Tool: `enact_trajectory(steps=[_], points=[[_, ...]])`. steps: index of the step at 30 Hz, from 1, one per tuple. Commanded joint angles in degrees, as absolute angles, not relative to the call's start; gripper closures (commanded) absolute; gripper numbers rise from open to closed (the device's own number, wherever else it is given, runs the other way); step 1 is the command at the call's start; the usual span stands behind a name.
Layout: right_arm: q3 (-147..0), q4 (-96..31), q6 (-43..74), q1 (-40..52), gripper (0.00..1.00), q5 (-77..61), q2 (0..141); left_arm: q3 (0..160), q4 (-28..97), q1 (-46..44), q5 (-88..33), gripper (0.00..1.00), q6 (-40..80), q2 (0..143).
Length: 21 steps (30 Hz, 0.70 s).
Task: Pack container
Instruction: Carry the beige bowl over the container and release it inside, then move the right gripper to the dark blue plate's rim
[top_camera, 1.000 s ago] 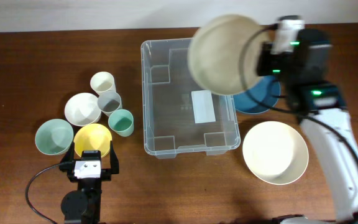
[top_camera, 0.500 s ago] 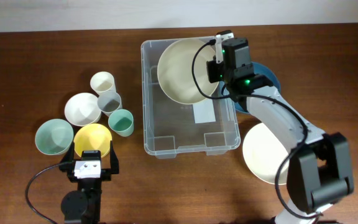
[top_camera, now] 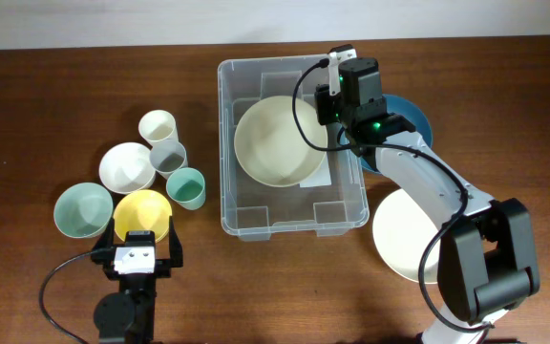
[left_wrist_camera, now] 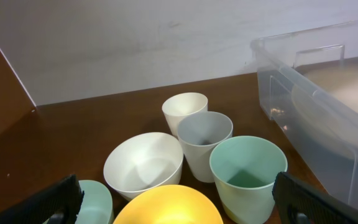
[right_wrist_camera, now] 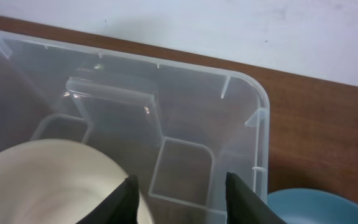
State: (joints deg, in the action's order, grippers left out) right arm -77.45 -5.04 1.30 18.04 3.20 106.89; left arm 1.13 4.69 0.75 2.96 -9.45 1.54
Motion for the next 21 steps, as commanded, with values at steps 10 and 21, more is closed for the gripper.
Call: enact_trajectory(steps=[10,21], points=[[-87.4,-24.8,4.1,15.5,0.54,12.4,96.4,0.6,4.6,0.5,2.3,0.00,-10.2,1.1],[-90.1,-46.4,9.7,-6.4,0.44,15.6,83.9,0.6,4.6,0.5,2.3,0.00,-10.2,1.0]])
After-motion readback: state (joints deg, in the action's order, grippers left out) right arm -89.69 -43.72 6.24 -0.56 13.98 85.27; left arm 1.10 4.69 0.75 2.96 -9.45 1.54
